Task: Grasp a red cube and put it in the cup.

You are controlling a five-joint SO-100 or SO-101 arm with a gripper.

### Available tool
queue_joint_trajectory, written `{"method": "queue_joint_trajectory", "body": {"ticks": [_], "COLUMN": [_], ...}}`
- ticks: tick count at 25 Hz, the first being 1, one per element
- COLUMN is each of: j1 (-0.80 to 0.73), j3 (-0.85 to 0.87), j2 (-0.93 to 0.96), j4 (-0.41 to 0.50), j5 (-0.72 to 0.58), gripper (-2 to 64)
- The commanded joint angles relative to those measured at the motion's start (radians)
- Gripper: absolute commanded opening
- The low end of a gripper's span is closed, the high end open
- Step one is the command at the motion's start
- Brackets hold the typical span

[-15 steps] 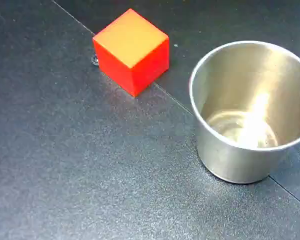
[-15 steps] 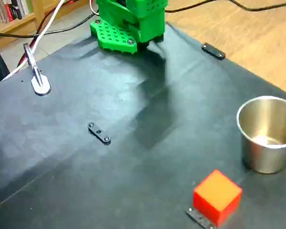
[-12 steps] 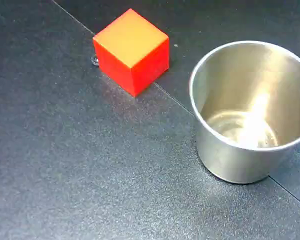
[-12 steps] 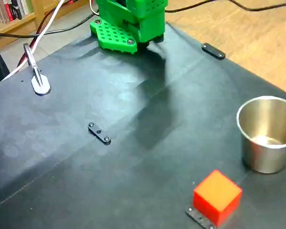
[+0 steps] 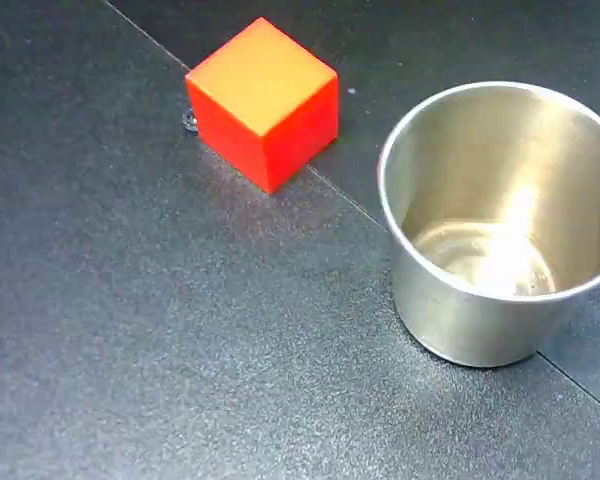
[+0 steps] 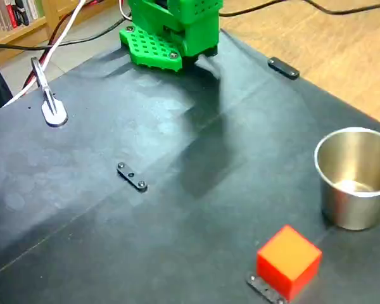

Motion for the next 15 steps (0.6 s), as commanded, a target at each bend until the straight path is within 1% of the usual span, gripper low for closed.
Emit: {"method": "queue_joint_trajectory", "body": {"ticks": [1,15], "j1": [0.005,0.008], "j3": [0.0,0.0], "j2": [0.0,0.0], "j4": [0.002,-0.006], "j5": [0.006,0.005], "gripper": [31.7,31.7]}}
